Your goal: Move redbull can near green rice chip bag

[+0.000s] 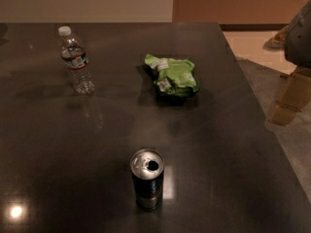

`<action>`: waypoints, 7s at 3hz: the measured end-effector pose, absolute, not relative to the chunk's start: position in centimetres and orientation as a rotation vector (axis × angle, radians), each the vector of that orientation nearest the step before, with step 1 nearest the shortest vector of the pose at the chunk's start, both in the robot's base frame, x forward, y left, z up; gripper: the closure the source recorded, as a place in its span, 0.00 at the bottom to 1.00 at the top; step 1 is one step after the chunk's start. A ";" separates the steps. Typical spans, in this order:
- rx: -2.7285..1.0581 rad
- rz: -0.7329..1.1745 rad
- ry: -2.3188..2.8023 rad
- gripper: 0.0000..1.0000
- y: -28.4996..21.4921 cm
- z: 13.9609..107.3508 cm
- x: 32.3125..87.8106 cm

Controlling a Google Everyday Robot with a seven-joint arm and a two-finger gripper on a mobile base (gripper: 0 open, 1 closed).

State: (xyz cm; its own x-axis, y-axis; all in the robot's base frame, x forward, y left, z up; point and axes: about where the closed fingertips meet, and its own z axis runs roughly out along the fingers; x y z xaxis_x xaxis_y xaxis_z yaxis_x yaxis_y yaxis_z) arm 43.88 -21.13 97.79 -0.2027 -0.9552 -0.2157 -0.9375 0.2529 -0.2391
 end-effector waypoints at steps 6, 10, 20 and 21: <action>-2.064 0.870 1.568 0.00 -3.1 89.8 35.1; -2.057 0.976 1.384 0.18 0.3 90.4 30.6; -1.515 0.685 1.809 0.82 -10.1 92.0 52.5; -1.504 0.701 1.814 0.59 -10.2 91.3 52.6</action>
Offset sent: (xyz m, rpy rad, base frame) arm -0.0312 0.1070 -0.0556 0.3075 0.1718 0.3542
